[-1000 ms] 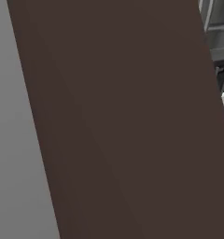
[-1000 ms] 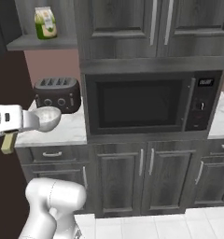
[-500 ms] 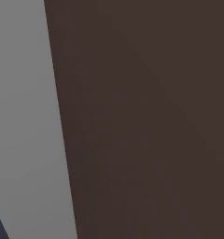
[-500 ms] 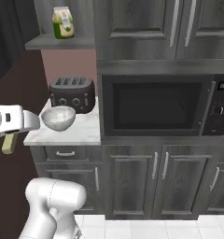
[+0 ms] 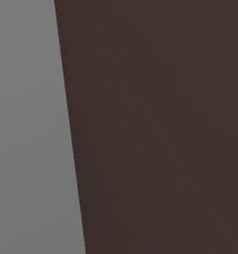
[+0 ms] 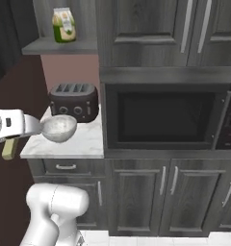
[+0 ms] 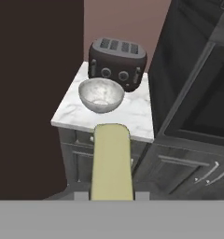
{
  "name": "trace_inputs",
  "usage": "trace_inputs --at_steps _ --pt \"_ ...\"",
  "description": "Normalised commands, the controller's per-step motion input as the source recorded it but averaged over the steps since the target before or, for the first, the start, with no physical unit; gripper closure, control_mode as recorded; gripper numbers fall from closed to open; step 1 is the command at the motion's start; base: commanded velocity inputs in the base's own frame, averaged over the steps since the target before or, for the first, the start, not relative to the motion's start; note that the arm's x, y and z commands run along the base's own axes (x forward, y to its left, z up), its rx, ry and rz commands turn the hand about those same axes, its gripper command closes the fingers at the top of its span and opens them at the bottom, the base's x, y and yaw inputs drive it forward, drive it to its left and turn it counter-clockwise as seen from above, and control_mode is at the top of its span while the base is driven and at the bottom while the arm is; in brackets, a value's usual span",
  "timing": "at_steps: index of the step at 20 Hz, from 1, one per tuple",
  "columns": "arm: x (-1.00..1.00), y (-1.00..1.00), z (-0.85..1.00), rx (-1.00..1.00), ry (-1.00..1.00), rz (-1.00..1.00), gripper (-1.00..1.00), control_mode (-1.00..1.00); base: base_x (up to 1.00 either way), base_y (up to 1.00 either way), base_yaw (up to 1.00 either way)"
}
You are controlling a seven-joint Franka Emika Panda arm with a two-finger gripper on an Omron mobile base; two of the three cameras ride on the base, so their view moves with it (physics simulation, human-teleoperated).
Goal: Pick the egg and butter from the fridge and place them by the bowl for mixing.
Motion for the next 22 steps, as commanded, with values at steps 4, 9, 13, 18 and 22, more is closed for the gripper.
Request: trace_inputs --at_steps 4,9,13,18,22 --pt "0.0 0.0 0.0 0.0 0.0 0.0 1.0 1.0 0.7 0.0 0.0" --pt "0.0 0.0 0.0 0.0 0.0 0.0 1.0 1.0 0.52 0.0 -0.01" --pt "0.0 0.0 0.0 0.0 0.0 0.0 1.0 1.0 0.4 -0.01 -0.02" --pt "0.0 0.0 0.0 0.0 0.0 0.0 1.0 1.0 0.32 -0.06 -0.05" --pt "0.0 0.0 0.0 0.0 0.0 0.0 1.0 1.0 0.34 -0.01 -0.09"
